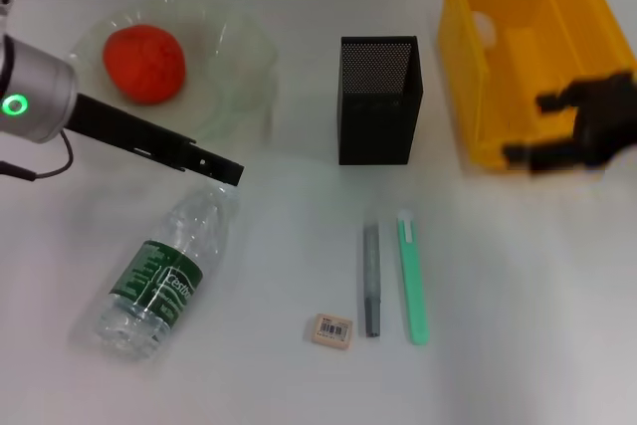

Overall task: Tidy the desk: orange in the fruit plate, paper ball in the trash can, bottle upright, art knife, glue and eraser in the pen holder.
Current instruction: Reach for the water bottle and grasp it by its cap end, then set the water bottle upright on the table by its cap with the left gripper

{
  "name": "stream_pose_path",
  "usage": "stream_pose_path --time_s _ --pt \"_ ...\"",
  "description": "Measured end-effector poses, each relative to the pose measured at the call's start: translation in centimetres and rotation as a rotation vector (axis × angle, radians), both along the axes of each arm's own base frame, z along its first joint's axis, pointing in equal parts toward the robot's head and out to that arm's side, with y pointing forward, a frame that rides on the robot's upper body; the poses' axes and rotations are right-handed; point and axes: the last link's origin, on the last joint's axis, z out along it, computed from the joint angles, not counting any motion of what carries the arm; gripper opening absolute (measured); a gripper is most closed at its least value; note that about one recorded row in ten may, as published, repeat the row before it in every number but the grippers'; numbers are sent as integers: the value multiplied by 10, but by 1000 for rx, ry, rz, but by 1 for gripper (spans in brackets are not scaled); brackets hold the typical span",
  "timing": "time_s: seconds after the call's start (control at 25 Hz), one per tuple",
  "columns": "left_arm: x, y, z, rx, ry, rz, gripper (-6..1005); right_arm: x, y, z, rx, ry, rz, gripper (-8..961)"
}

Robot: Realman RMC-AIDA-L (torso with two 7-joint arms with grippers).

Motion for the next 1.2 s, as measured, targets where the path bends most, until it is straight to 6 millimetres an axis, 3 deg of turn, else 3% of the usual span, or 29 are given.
stream_pose_path --time_s 0.2,0.36,0.64,1.04,1.2 --pt "1 4 -14 18 51 55 790 7 -31 -23 -170 162 135 840" --pt "-1 4 -27 13 94 77 784 15 -43 -34 -239 263 180 838" --pt "-4 5 -49 22 183 86 773 19 -49 -50 -299 349 193 836" --pt "-2 5 -65 9 229 24 758 23 -54 -61 -321 419 186 833" --pt "0 2 -66 -12 224 -13 545 25 -56 -61 -320 423 177 832"
